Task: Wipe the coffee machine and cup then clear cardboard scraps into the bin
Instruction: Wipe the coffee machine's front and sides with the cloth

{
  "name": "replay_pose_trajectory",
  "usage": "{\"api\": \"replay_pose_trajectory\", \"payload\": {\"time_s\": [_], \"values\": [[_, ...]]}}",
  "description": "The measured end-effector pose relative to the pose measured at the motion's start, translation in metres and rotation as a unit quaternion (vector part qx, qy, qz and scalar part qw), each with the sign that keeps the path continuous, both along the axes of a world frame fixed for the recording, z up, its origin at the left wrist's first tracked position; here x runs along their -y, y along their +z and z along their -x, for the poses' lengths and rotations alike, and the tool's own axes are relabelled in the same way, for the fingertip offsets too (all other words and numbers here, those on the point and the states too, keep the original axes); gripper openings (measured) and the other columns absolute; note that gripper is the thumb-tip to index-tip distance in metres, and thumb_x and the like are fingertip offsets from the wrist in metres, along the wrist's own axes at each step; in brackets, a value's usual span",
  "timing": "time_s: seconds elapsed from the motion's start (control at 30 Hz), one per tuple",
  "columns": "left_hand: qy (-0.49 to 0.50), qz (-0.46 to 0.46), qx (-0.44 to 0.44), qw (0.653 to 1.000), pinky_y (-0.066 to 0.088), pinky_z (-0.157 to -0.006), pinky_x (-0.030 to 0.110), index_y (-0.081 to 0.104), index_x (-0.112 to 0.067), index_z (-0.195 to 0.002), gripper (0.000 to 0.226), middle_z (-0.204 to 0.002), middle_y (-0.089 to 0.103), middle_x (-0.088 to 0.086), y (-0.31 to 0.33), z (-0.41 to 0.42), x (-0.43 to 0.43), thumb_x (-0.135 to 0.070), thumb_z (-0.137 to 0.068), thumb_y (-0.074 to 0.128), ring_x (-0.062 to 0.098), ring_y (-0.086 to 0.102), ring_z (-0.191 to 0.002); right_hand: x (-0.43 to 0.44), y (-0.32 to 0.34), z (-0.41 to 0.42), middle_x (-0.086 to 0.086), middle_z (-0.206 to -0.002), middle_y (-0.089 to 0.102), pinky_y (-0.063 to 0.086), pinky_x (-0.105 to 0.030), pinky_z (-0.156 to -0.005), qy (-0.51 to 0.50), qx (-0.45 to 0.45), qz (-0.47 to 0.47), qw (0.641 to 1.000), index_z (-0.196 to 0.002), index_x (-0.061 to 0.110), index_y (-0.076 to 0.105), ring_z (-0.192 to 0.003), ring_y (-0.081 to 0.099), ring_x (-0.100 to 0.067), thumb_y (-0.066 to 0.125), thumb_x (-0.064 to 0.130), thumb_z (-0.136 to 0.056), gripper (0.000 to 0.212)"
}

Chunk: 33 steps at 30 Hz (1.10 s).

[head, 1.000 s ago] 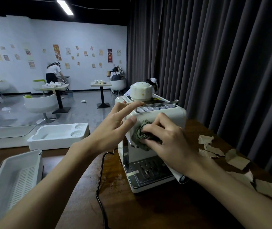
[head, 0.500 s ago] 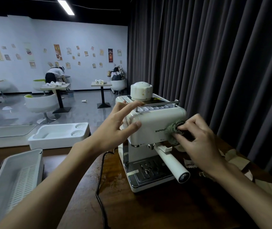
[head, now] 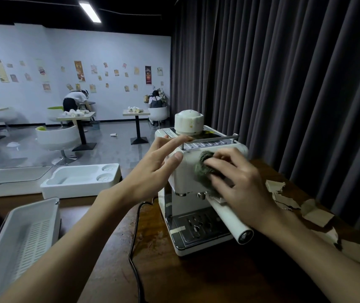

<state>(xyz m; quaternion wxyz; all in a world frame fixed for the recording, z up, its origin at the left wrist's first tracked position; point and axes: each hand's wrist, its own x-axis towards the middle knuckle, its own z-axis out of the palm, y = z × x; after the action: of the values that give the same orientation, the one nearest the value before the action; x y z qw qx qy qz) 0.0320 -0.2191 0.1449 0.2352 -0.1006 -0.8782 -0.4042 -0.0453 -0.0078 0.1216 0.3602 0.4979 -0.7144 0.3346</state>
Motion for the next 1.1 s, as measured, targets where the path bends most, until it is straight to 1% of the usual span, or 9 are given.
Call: {"api": "replay_pose_trajectory", "payload": {"time_s": [0.1,0.2,0.37,0.5,0.6,0.7,0.87,0.97,1.1], "values": [[0.000,0.004,-0.003,1.000,0.033,-0.092,0.011,0.039,-0.061,-0.140,0.052,-0.132,0.042,-0.018,0.000,0.000,0.000,-0.070,-0.088,0.033,-0.014,0.038,-0.124,-0.017,0.005,0.015,-0.013,-0.115,0.059,0.046,-0.035,-0.097,-0.066,0.021,0.052,0.996,-0.115,0.000,0.067,-0.108,0.057,-0.028,0.066,-0.004,-0.085,0.031],[0.001,0.009,-0.002,1.000,0.033,-0.087,0.005,0.037,-0.068,-0.135,0.047,-0.132,0.040,-0.021,-0.001,0.001,-0.001,-0.070,-0.088,0.035,-0.016,0.035,-0.125,-0.032,0.007,0.026,-0.013,-0.115,0.058,0.043,-0.029,-0.096,-0.111,0.029,0.068,0.991,-0.119,0.000,0.065,-0.107,0.057,-0.027,0.062,-0.004,-0.088,0.031],[0.013,0.013,-0.009,1.000,0.033,-0.088,0.004,0.037,-0.057,-0.142,0.053,-0.136,0.039,-0.016,-0.003,0.003,-0.001,-0.067,-0.090,0.036,-0.014,0.036,-0.126,-0.003,0.006,0.008,-0.010,-0.119,0.057,0.039,-0.031,-0.100,-0.070,-0.004,0.012,0.997,-0.119,0.007,0.065,-0.109,0.054,-0.029,0.065,0.000,-0.086,0.034],[0.017,0.011,-0.006,1.000,0.035,-0.097,0.012,0.039,-0.043,-0.147,0.058,-0.134,0.041,-0.011,-0.004,0.003,-0.002,-0.064,-0.093,0.036,-0.003,0.040,-0.129,0.018,0.010,-0.007,-0.005,-0.126,0.054,0.042,-0.033,-0.099,-0.014,-0.038,-0.059,0.997,-0.126,0.013,0.062,-0.111,0.051,-0.025,0.064,0.008,-0.090,0.036],[0.037,0.032,-0.007,0.999,0.039,-0.105,0.024,0.041,-0.045,-0.145,0.047,-0.136,0.042,-0.010,0.002,0.002,-0.009,-0.057,-0.100,0.037,0.007,0.043,-0.130,0.000,0.012,0.002,-0.007,-0.126,0.055,0.044,-0.040,-0.098,-0.032,-0.024,-0.057,0.998,-0.124,0.011,0.062,-0.111,0.052,-0.028,0.065,0.003,-0.087,0.038],[0.136,0.108,-0.005,0.985,0.044,-0.102,0.040,0.035,-0.054,-0.141,0.039,-0.146,0.035,0.003,0.003,0.000,-0.023,-0.054,-0.102,0.038,0.026,0.049,-0.126,-0.034,0.005,0.020,-0.010,-0.123,0.056,0.040,-0.032,-0.101,-0.080,0.042,0.004,0.996,-0.121,0.007,0.064,-0.114,0.053,-0.027,0.064,-0.002,-0.087,0.036],[0.212,0.140,0.017,0.967,0.040,-0.076,0.035,0.024,-0.061,-0.141,0.044,-0.110,0.041,0.003,0.007,-0.002,-0.056,-0.054,-0.100,0.038,0.031,0.058,-0.093,-0.056,0.008,0.036,0.016,-0.120,0.060,0.039,-0.006,-0.093,-0.020,0.207,0.061,0.976,-0.117,0.028,0.065,-0.115,0.052,0.003,0.068,0.009,-0.088,0.035],[0.230,0.090,0.002,0.969,0.043,-0.071,0.036,0.035,-0.051,-0.136,0.037,-0.106,0.046,0.004,0.010,-0.002,-0.065,-0.050,-0.100,0.044,0.033,0.062,-0.090,-0.047,0.013,0.036,0.018,-0.106,0.067,0.045,-0.011,-0.085,0.060,0.263,0.089,0.959,-0.107,0.034,0.065,-0.104,0.061,0.000,0.071,0.008,-0.086,0.034],[0.195,-0.003,-0.006,0.981,0.053,-0.073,0.040,0.047,-0.048,-0.117,0.028,-0.107,0.057,0.005,0.016,0.000,-0.066,-0.047,-0.089,0.051,0.028,0.061,-0.093,-0.050,0.013,0.026,0.014,-0.106,0.070,0.051,-0.019,-0.088,0.077,0.287,0.112,0.948,-0.106,0.032,0.068,-0.104,0.063,-0.003,0.072,0.007,-0.085,0.033]]}}
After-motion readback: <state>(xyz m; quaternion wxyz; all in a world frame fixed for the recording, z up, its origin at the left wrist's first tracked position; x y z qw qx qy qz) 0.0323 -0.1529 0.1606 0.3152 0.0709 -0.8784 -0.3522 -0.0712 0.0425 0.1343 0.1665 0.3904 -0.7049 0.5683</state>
